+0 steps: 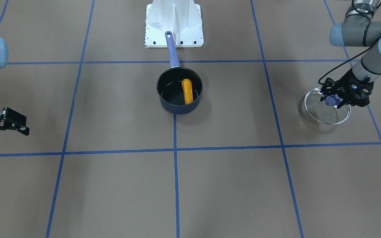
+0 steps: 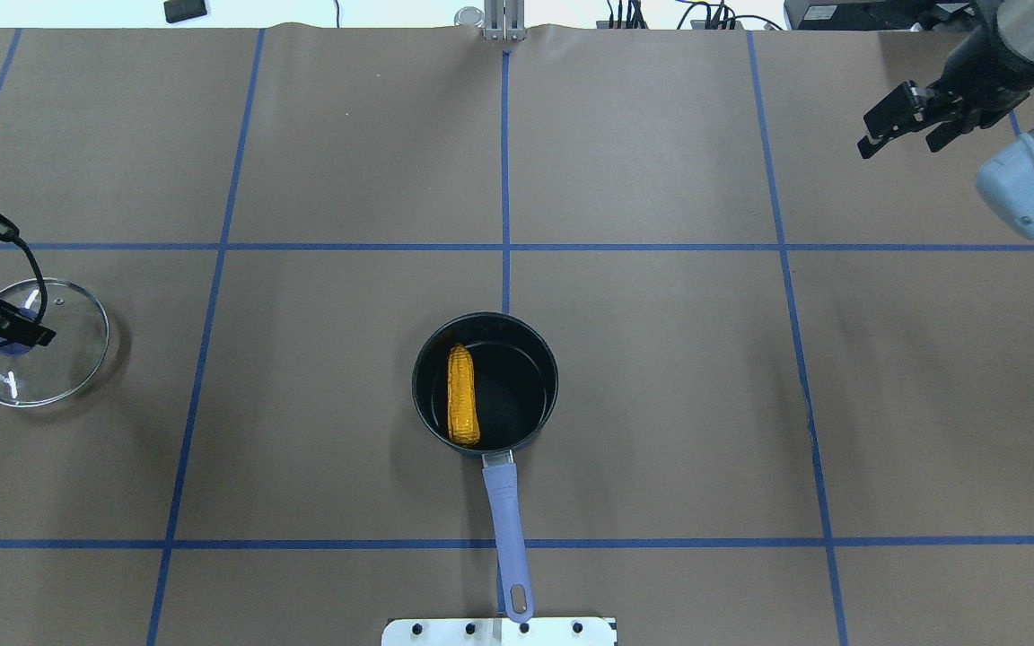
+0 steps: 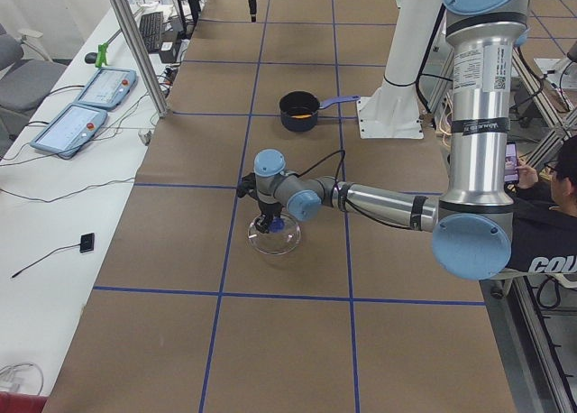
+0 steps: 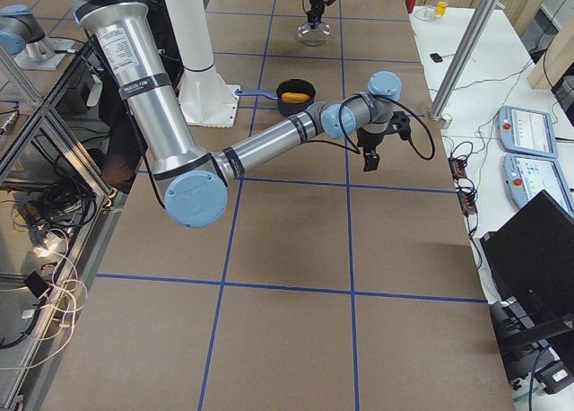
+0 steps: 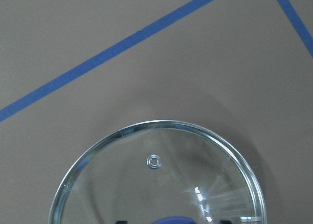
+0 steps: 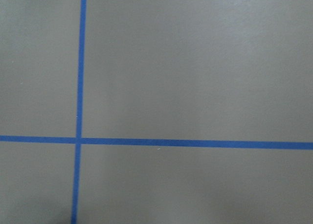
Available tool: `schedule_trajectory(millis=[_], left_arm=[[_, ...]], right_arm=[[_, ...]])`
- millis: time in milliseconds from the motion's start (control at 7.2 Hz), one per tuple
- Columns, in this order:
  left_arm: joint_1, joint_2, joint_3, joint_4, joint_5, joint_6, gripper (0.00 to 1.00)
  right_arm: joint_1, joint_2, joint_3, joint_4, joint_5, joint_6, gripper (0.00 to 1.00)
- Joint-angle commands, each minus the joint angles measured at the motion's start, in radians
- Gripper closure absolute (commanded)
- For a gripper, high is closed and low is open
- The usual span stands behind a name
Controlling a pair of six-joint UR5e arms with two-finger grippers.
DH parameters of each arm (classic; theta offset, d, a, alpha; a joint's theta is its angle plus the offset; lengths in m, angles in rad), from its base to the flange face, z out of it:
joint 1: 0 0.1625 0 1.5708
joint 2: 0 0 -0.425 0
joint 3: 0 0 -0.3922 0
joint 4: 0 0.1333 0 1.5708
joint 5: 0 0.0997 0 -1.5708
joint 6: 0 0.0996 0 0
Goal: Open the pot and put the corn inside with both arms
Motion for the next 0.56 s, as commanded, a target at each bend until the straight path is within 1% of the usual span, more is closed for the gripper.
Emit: schedule_trajectory(millis=[0, 278, 417], left_arm=[[0.004, -0.004, 0.011, -0.002, 0.001, 0.0, 0.41], [0.006, -0.009, 0.028, -0.003, 0.001, -0.002, 0.41], [0.007, -0.012, 0.028, -0.003, 0.001, -0.006, 0.38]], right_arm=[[0.024, -0.016, -0.014, 0.0, 0.021, -0.034, 0.0], [0.023, -0.014, -0.019, 0.002, 0.02, -0.035, 0.0], [0.023, -0.014, -0.021, 0.002, 0.018, -0.035, 0.0]])
